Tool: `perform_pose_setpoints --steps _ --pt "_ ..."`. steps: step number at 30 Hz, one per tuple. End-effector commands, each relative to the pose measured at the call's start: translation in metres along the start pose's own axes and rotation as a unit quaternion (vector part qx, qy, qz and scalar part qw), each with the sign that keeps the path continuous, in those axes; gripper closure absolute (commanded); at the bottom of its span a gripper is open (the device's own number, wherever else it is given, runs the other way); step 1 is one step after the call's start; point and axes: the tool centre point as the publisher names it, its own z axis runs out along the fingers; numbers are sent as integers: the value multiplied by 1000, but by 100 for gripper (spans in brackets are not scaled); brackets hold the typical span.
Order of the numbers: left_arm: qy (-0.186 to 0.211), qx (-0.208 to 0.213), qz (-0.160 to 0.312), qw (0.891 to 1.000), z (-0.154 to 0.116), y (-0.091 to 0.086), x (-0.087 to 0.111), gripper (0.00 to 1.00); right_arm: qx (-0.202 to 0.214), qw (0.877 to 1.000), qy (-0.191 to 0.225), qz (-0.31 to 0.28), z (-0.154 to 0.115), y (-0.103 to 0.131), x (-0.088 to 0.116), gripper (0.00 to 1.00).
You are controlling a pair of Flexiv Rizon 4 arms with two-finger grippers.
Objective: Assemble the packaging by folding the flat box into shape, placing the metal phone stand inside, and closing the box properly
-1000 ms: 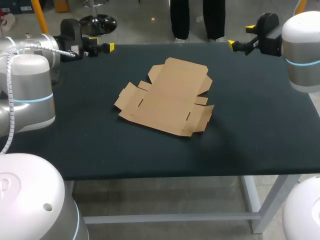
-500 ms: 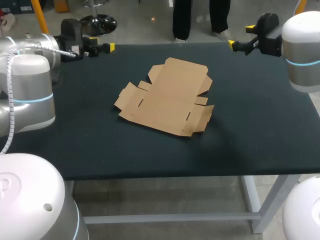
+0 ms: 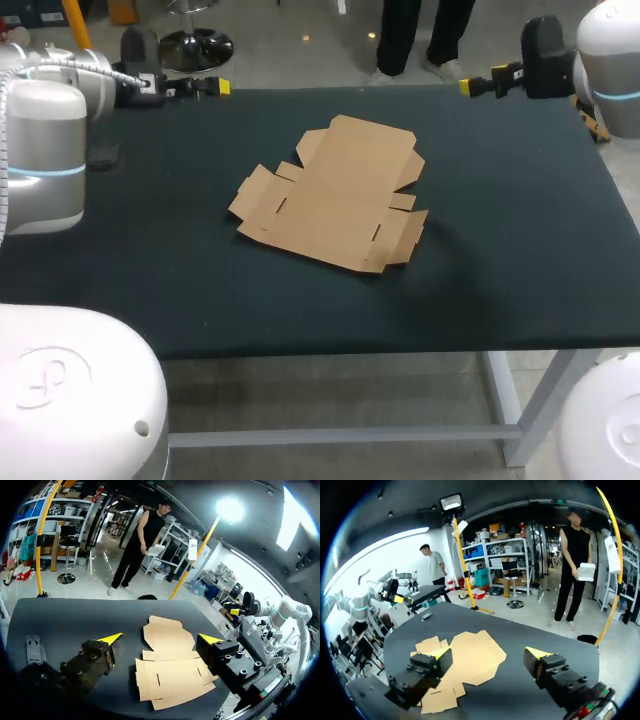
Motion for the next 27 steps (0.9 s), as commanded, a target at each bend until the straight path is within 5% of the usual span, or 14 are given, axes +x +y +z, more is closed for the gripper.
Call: perform_pose_setpoints --steps 1,8,13,14,27 --pt "3 -197 -98 975 3 -4 -10 0 149 984 34 94 3 -3 -7 0" --pt "-6 -271 -167 948 12 9 -25 0 199 964 66 165 7 -26 -14 0" --pt "-8 -325 -164 932 13 20 -27 0 219 957 85 169 6 -38 -13 0" --pt "-36 -327 -162 930 13 22 -27 0 219 957 85 169 6 -38 -13 0" --pt "-36 -327 -162 930 13 22 -27 0 219 957 85 169 6 -38 -13 0"
